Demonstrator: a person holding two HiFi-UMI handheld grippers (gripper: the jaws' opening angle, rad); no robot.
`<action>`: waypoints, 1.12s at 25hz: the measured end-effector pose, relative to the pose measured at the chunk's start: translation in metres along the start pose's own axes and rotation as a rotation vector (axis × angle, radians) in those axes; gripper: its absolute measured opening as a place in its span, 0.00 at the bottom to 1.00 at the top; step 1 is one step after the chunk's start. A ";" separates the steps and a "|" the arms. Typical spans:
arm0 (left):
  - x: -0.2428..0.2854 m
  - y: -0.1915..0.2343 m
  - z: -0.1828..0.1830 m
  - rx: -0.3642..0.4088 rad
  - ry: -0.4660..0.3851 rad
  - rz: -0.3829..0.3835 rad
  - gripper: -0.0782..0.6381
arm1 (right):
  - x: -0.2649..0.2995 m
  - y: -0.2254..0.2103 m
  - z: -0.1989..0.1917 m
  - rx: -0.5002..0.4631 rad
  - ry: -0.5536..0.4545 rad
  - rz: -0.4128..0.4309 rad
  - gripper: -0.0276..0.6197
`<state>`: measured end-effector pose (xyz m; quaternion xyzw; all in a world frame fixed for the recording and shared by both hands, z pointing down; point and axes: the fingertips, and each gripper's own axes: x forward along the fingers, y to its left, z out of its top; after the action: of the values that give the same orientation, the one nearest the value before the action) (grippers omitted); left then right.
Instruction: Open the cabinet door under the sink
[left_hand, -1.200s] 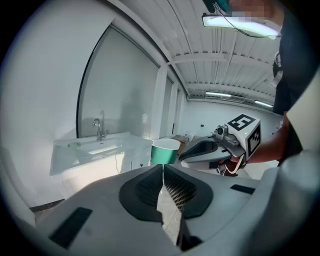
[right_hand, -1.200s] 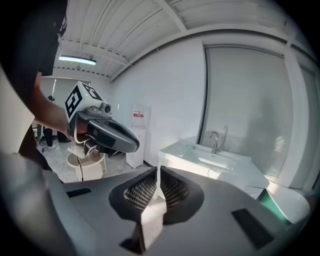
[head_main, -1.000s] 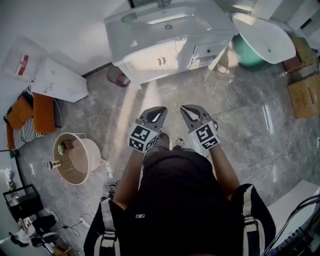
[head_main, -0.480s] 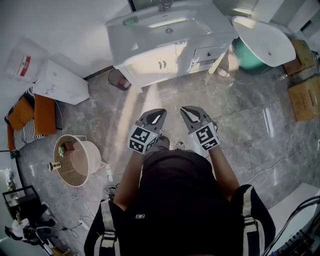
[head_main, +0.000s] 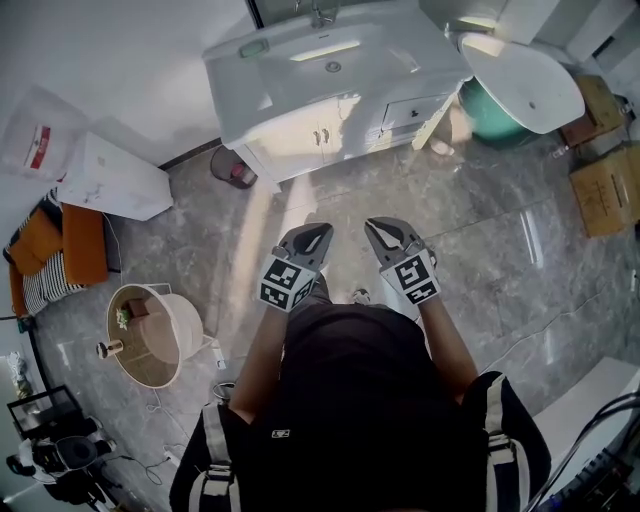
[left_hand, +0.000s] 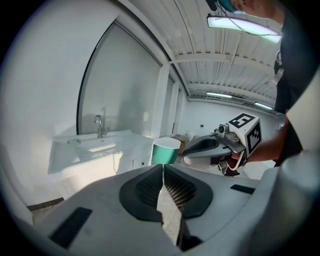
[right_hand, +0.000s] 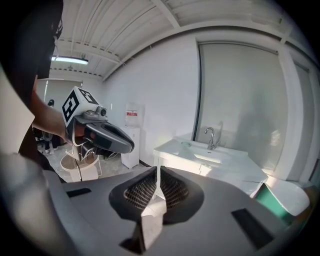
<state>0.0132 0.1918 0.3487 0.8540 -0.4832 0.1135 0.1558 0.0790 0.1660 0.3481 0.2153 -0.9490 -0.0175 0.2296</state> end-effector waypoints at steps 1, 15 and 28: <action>0.000 0.007 0.000 -0.005 0.001 -0.006 0.13 | 0.007 -0.003 -0.001 0.008 0.011 -0.005 0.16; 0.009 0.165 -0.011 -0.031 0.072 -0.164 0.13 | 0.159 -0.033 0.009 0.109 0.118 -0.173 0.16; 0.078 0.224 -0.052 -0.055 0.088 -0.209 0.13 | 0.300 -0.107 -0.108 0.334 0.165 -0.332 0.16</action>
<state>-0.1420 0.0416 0.4589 0.8893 -0.3873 0.1207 0.2113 -0.0711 -0.0488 0.5593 0.4040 -0.8684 0.1197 0.2615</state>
